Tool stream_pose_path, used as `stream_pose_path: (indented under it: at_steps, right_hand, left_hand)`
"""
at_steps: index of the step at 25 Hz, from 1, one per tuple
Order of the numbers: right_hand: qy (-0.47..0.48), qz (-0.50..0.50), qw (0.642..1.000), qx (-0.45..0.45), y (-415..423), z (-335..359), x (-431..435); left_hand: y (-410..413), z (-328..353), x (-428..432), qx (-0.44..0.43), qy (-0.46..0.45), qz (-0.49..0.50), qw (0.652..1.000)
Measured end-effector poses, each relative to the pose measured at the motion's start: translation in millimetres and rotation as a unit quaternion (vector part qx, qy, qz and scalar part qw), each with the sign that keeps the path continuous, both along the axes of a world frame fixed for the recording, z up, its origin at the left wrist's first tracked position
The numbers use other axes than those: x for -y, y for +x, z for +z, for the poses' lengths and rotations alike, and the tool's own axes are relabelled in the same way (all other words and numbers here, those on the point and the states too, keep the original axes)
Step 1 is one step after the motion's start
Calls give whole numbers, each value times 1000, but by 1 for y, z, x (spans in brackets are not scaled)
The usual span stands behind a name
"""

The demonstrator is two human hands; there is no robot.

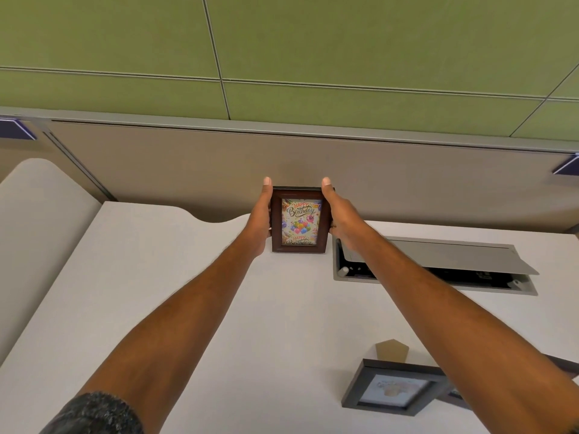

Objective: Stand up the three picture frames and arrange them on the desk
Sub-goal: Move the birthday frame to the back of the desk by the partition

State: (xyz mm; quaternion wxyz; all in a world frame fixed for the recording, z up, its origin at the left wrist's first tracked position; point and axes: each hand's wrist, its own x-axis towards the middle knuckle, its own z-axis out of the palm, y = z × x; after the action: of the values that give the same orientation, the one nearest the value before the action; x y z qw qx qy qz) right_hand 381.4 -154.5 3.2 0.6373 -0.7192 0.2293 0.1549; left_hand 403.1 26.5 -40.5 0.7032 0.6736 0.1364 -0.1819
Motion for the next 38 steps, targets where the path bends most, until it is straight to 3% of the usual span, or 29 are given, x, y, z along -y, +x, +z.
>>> stream_pose_path:
  at_steps: [11, 15, 25, 31, 38]
  right_hand:
    - [-13, 0, 1000, 3, 5, -7, 0]
    - [-49, -6, 998, 29, 3, 2, 2]
    - [-60, -23, 995, 75, -50, 57, 29]
    - [-35, -20, 991, 128, -142, 78, 56]
    - [-40, -32, 991, 124, -224, 84, 89]
  left_hand:
    - [-2, 5, -1, -19, 13, -23, 999]
    - [-12, 14, -9, 5, 64, -24, 998]
    - [-113, 43, -43, 29, 69, 113, 991]
    - [-199, 50, -37, 15, 98, 69, 993]
    - [-255, 48, 8, -11, 105, -20, 994]
